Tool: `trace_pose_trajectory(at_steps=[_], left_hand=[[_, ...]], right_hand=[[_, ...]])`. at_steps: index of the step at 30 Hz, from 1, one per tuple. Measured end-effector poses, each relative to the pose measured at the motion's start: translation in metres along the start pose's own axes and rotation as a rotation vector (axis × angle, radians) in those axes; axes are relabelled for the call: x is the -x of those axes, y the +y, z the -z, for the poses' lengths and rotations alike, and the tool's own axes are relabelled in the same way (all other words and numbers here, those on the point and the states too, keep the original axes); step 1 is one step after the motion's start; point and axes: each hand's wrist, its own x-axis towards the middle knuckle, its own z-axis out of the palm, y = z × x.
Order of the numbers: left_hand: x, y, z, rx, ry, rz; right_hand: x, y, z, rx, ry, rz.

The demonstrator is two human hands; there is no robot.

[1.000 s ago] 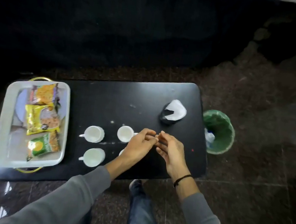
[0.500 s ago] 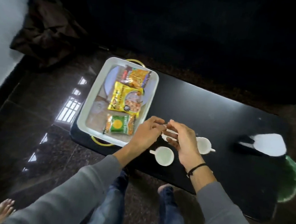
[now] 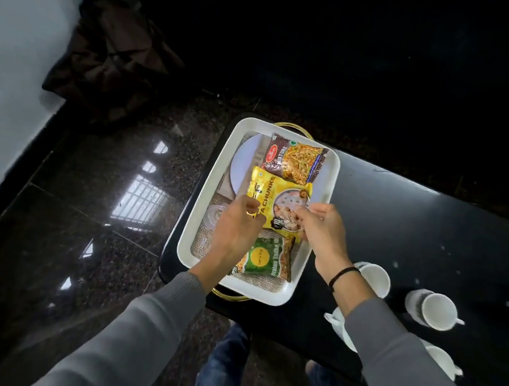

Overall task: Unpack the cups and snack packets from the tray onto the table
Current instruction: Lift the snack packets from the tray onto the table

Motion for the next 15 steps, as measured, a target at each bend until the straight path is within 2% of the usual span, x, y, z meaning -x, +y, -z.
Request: trace_pose_trajectory(at_steps=[3,6,12,15], left_hand=[[-0.029,-0.010,0.004,-0.053,0.084,-0.016],[-0.051,-0.014,0.003,-0.044,0.074,-0.012],[-0.089,-0.014,0.001,0.108,0.014,0.057],[-0.093,-0.015,0.004,0.267,-0.027,0.084]], right_hand=[[-0.015,0.002,-0.012,0.116,0.084,0.046],[-0.026,0.001,-0.020,0.132,0.123,0.059],[-0.041,-0.005,-0.022,0.132,0.196,0.113],[-0.042,-0.007,-0.019,0.145,0.213,0.148]])
